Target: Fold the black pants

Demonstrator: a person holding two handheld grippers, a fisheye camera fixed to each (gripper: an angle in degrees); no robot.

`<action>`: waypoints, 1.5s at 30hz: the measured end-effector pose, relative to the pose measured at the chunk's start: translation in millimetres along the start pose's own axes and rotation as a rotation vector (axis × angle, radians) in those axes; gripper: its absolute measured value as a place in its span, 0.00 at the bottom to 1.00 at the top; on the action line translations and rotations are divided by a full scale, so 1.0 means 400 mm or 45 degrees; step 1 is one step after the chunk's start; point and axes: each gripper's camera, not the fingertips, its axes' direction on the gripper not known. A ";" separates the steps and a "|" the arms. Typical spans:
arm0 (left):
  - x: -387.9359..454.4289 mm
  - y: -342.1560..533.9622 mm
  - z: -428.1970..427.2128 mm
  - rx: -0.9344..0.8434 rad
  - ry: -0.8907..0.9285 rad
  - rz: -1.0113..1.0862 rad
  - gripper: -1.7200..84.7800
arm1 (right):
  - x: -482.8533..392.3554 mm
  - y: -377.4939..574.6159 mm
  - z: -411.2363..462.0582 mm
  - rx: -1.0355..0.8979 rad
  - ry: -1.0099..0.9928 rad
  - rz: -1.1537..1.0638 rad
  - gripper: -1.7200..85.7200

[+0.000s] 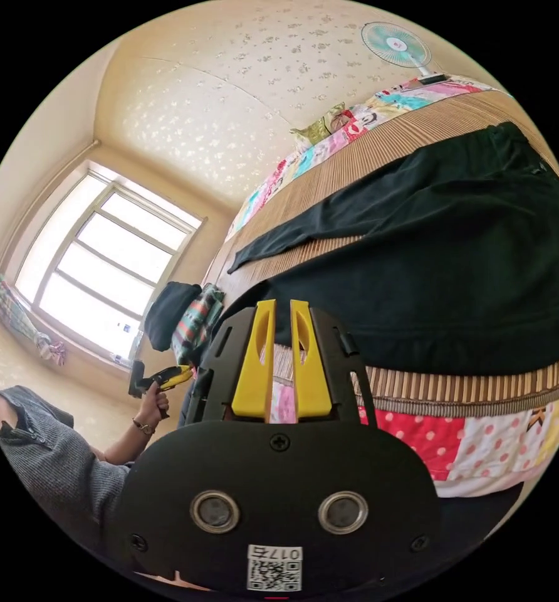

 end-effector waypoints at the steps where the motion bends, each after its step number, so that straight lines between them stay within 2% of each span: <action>1: -0.010 -0.001 0.012 -0.048 -0.012 -0.001 0.17 | -0.007 -0.004 0.007 -0.027 0.030 -0.018 0.06; 4: -0.035 -0.015 0.052 -0.245 0.184 0.002 0.06 | 0.001 -0.008 0.041 -0.127 0.119 -0.063 0.07; 5: -0.039 -0.017 0.024 -0.243 0.328 0.045 0.03 | 0.006 -0.009 0.048 -0.151 0.127 -0.061 0.08; 7: -0.025 -0.029 -0.064 -0.190 0.421 0.120 0.02 | 0.017 -0.012 0.055 -0.191 0.116 -0.072 0.08; 11: 0.093 -0.111 -0.322 -0.015 0.281 0.476 0.01 | 0.009 -0.008 0.059 -0.205 0.205 -0.177 0.09; 15: 0.147 -0.200 -0.469 0.103 0.127 0.637 0.01 | 0.070 -0.004 0.165 -0.440 0.389 -0.133 0.07; 16: 0.150 -0.228 -0.488 0.102 0.078 0.668 0.01 | 0.077 0.001 0.165 -0.411 0.434 -0.132 0.05; 18: 0.129 -0.263 -0.483 0.081 -0.034 0.651 0.01 | 0.085 0.004 0.169 -0.480 0.435 -0.139 0.04; 21: 0.051 -0.286 -0.423 0.025 -0.018 0.524 0.01 | 0.115 0.014 0.161 -0.596 0.353 -0.053 0.03; 24: -0.029 -0.252 -0.354 0.015 -0.130 0.379 0.02 | 0.120 0.052 0.155 -0.655 0.332 -0.102 0.03; 27: -0.116 -0.179 -0.358 0.153 -0.054 0.210 0.08 | 0.142 0.075 0.136 -0.647 0.288 -0.068 0.03; 29: -0.188 -0.102 -0.406 0.342 0.052 0.039 0.10 | 0.152 0.082 0.122 -0.651 0.264 -0.047 0.03; 31: -0.221 -0.048 -0.441 0.440 0.096 -0.018 0.12 | 0.158 0.101 0.086 -0.559 0.229 -0.056 0.03; 37: -0.207 -0.011 -0.467 0.384 0.205 0.070 0.18 | 0.205 0.137 -0.010 -0.281 0.314 0.005 0.02; 42: -0.136 -0.078 -0.454 0.343 0.117 0.180 0.17 | 0.179 0.063 0.057 -0.335 0.264 -0.087 0.02; 45: -0.133 -0.126 -0.439 0.290 -0.042 0.137 0.10 | 0.127 0.011 0.133 -0.376 0.248 -0.171 0.03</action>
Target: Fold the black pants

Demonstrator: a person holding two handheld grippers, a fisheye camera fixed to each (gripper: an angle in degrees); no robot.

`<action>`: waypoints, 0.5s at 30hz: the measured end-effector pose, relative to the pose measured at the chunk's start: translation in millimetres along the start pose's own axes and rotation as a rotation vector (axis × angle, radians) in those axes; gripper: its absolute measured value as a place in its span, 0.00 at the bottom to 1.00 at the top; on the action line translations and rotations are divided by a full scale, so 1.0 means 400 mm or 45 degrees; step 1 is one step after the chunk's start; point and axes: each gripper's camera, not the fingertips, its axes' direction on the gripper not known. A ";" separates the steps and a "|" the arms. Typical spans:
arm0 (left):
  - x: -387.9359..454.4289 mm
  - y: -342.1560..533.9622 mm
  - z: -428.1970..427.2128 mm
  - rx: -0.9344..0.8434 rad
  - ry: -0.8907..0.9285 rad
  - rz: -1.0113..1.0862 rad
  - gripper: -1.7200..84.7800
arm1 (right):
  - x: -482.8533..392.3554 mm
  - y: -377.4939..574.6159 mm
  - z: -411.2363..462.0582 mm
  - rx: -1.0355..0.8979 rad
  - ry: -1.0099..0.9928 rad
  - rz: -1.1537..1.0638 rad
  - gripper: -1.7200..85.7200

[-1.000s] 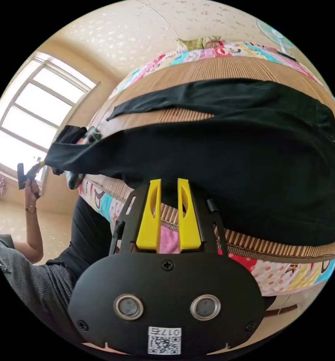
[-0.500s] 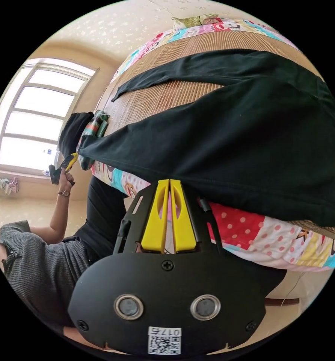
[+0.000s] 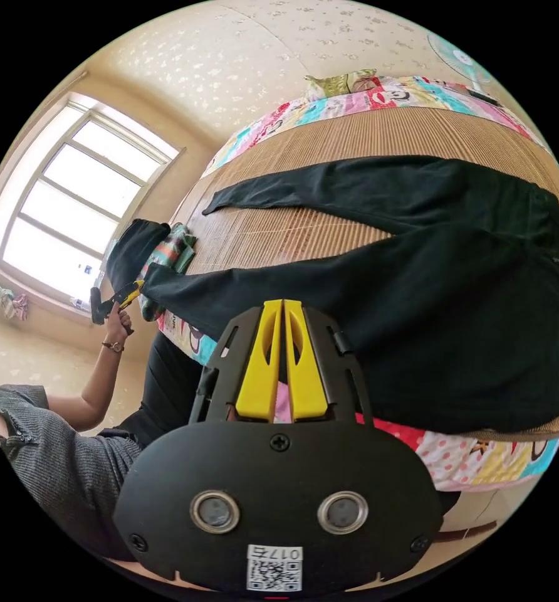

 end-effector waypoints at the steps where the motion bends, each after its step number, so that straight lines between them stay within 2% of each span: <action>1: 0.001 -0.012 -0.007 -0.018 0.006 0.010 0.09 | -0.022 -0.025 0.022 -0.014 -0.010 -0.036 0.03; 4: 0.013 -0.036 -0.040 -0.131 0.091 0.114 0.03 | -0.073 -0.078 0.081 -0.055 -0.046 -0.119 0.03; 7: 0.050 -0.009 -0.160 0.070 0.341 0.374 0.02 | -0.112 -0.126 0.127 -0.059 -0.055 -0.176 0.03; 9: 0.040 0.016 -0.214 0.205 0.404 0.437 0.01 | -0.129 -0.163 0.152 -0.039 -0.044 -0.199 0.03; 13: -0.106 0.026 -0.203 0.086 0.166 -0.050 0.01 | -0.196 -0.314 0.250 -0.089 -0.019 -0.281 0.06; 15: -0.131 0.049 -0.231 0.161 0.188 -0.041 0.01 | -0.239 -0.398 0.314 -0.150 0.041 -0.314 0.08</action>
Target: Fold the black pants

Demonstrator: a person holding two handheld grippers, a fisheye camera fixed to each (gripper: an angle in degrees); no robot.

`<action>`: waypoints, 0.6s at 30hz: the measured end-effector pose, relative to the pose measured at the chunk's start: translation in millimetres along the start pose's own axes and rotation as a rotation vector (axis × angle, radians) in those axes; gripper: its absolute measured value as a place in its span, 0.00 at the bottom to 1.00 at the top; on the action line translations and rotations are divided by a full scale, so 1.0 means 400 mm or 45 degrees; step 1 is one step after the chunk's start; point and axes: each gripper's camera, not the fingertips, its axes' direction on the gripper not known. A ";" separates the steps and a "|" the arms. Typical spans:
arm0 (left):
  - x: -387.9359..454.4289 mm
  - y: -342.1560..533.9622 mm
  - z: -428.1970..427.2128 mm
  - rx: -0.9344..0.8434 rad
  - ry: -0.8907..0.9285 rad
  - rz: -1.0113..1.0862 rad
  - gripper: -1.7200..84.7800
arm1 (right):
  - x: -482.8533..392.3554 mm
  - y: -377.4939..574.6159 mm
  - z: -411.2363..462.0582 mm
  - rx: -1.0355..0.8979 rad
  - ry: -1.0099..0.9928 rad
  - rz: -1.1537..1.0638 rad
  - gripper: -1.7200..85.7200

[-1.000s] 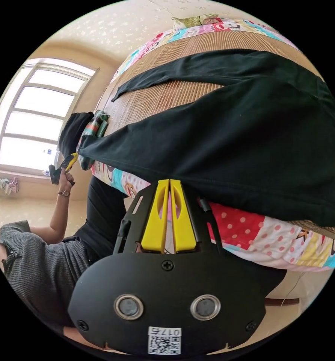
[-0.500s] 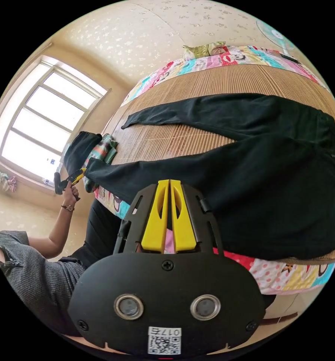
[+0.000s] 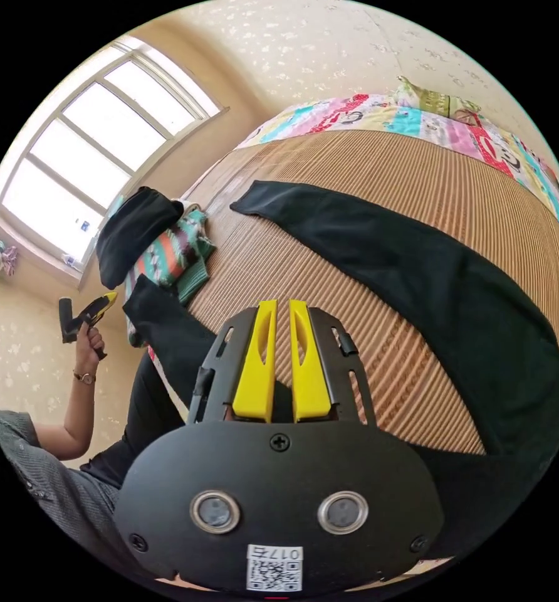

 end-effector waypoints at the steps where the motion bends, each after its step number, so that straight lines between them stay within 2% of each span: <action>1: -0.011 0.010 -0.020 0.027 0.037 0.004 0.01 | -0.012 -0.069 0.040 -0.050 0.004 -0.022 0.10; 6: -0.051 0.039 -0.071 0.002 0.027 -0.037 0.02 | -0.111 -0.279 0.163 -0.092 0.248 -0.181 0.20; 8: -0.062 0.058 -0.090 0.008 0.108 -0.072 0.05 | -0.146 -0.335 0.185 -0.070 0.239 -0.213 0.21; 11: -0.039 0.080 -0.068 -0.082 0.270 -0.049 0.07 | -0.162 -0.411 0.231 -0.101 0.159 -0.237 0.16; 13: -0.017 0.092 -0.053 -0.152 0.248 -0.036 0.08 | -0.106 -0.444 0.283 -0.199 0.146 -0.033 0.11; 14: -0.006 0.100 -0.053 -0.153 0.235 -0.030 0.09 | -0.090 -0.442 0.271 -0.158 0.128 0.043 0.10; 15: -0.001 0.104 -0.054 -0.145 0.238 -0.028 0.09 | -0.055 -0.434 0.248 -0.118 0.020 0.202 0.08; 16: 0.003 0.110 -0.053 -0.134 0.264 -0.033 0.09 | -0.028 -0.423 0.244 -0.134 -0.198 0.283 0.06; 17: 0.001 0.111 -0.045 -0.140 0.316 -0.050 0.10 | -0.024 -0.417 0.249 -0.161 -0.314 0.278 0.05; 18: -0.003 0.110 -0.039 -0.146 0.340 -0.065 0.10 | -0.029 -0.407 0.293 -0.326 -0.574 0.209 0.04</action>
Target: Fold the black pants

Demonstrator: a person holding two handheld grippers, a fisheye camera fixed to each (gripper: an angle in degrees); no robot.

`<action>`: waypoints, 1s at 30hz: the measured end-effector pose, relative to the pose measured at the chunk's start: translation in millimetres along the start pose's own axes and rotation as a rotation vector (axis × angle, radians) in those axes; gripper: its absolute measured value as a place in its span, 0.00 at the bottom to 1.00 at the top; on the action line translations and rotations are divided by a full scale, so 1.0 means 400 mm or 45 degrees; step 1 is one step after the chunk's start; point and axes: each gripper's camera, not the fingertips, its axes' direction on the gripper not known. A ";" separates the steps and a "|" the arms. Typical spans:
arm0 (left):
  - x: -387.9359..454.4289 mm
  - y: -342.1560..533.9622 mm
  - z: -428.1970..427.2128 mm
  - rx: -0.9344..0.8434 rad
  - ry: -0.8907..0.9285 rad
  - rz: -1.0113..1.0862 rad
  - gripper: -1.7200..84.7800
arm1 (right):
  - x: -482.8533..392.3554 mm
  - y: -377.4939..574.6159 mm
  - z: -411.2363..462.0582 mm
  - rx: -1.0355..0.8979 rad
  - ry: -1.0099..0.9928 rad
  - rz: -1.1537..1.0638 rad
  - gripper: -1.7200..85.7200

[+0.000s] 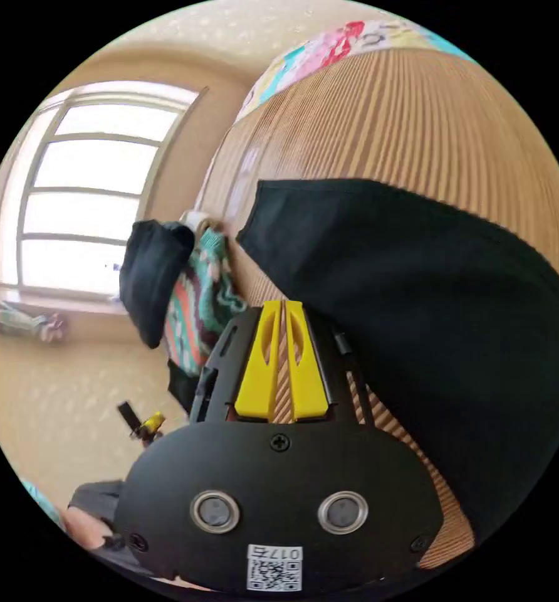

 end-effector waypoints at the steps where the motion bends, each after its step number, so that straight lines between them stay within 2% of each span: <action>1: -0.011 -0.004 0.009 0.007 0.028 -0.028 0.11 | 0.020 0.006 0.056 -0.221 -0.181 -0.018 0.04; 2: -0.021 -0.011 0.016 0.014 0.035 -0.054 0.11 | 0.024 0.022 0.058 -0.224 -0.257 -0.038 0.04; 4: -0.030 -0.025 0.024 0.015 0.062 -0.084 0.12 | 0.020 0.131 -0.036 0.053 -0.283 -0.005 0.03; 6: -0.024 -0.036 0.027 0.017 0.058 -0.071 0.13 | -0.010 0.226 -0.122 0.188 -0.345 -0.090 0.03; 9: -0.011 -0.055 0.050 -0.031 -0.121 -0.060 0.15 | -0.036 0.413 -0.253 0.275 -0.477 -0.184 0.03; 13: -0.013 -0.086 0.073 0.062 -0.236 -0.098 0.18 | -0.015 0.714 -0.453 0.386 -0.367 -0.090 0.03; 16: -0.008 -0.111 0.092 0.116 -0.223 -0.108 0.17 | 0.012 0.933 -0.590 0.493 -0.262 0.050 0.03; 22: -0.029 -0.130 0.161 0.051 -0.243 -0.202 0.10 | -0.002 1.306 -0.794 0.844 -0.211 0.302 0.03; 27: -0.020 -0.111 0.177 0.085 -0.211 -0.178 0.11 | -0.057 1.432 -0.848 1.001 -0.184 0.372 0.03; 30: -0.024 -0.125 0.181 0.085 -0.221 -0.200 0.08 | -0.087 1.457 -0.860 1.107 -0.213 0.358 0.03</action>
